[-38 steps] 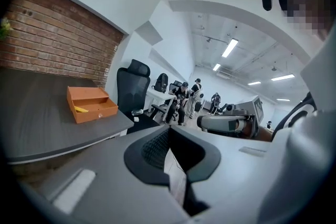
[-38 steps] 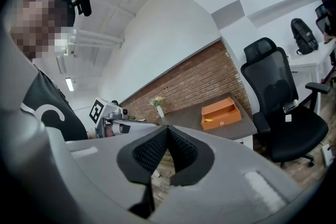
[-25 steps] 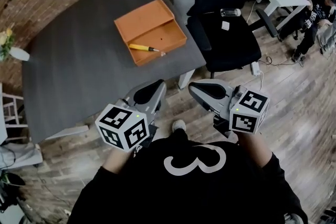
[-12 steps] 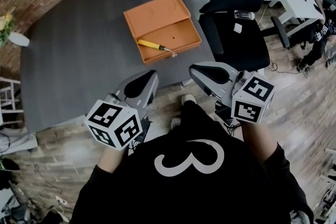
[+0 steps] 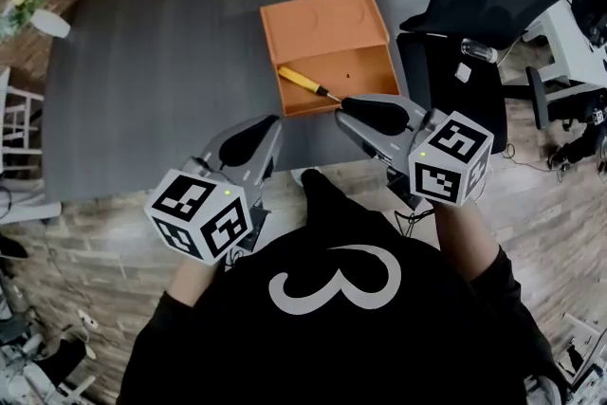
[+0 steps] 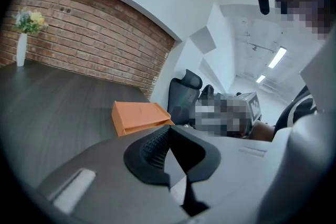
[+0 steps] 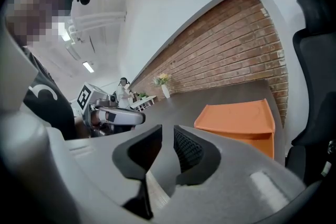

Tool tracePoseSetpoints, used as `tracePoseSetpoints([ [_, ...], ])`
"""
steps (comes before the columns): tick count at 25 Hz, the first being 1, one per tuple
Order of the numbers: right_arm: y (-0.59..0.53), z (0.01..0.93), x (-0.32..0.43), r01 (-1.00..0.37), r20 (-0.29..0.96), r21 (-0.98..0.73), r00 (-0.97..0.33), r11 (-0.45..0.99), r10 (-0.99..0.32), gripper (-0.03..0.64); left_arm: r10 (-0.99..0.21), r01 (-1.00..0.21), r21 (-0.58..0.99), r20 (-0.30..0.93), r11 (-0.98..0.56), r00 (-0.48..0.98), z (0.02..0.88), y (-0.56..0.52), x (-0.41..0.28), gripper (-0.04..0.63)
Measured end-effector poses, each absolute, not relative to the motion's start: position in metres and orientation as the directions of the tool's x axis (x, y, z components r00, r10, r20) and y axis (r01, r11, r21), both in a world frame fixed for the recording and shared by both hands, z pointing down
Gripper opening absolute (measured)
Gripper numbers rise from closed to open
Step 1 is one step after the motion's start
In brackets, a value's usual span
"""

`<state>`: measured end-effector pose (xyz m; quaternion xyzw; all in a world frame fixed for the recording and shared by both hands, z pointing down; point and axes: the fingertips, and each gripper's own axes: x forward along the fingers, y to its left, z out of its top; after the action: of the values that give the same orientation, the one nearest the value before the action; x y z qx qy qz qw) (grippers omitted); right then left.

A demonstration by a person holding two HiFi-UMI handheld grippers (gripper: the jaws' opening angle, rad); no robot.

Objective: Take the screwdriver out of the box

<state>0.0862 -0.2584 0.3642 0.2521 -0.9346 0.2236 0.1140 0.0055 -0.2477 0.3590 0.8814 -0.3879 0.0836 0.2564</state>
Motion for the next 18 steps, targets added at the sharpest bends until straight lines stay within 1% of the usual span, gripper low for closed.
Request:
tracePoseSetpoints([
  [3, -0.278, 0.377, 0.077, -0.511, 0.372, -0.341, -0.844, 0.789, -0.387, 0.08, -0.652, -0.744, 0.4, 0.364, -0.535, 0.665, 0.365, -0.26, -0.003, 0.012],
  [7, -0.299, 0.4, 0.063, -0.484, 0.465, -0.305, -0.827, 0.82, -0.316, 0.131, -0.666, -0.763, 0.411, 0.382, -0.499, 0.641, 0.37, -0.279, -0.014, 0.012],
  [9, -0.306, 0.417, 0.057, -0.475, 0.516, -0.284, -0.808, 0.833, -0.285, 0.135, -0.67, -0.771, 0.416, 0.391, -0.483, 0.631, 0.373, -0.287, -0.019, 0.012],
  [15, -0.32, 0.467, 0.043, -0.444, 0.656, -0.222, -0.727, 0.868, -0.204, 0.174, -0.679, -0.784, 0.439, 0.409, -0.439, 0.609, 0.387, -0.299, -0.033, 0.012],
  [18, -0.323, 0.492, 0.04, -0.419, 0.732, -0.195, -0.664, 0.887, -0.152, 0.177, -0.678, -0.788, 0.448, 0.421, -0.422, 0.603, 0.394, -0.303, -0.039, 0.012],
])
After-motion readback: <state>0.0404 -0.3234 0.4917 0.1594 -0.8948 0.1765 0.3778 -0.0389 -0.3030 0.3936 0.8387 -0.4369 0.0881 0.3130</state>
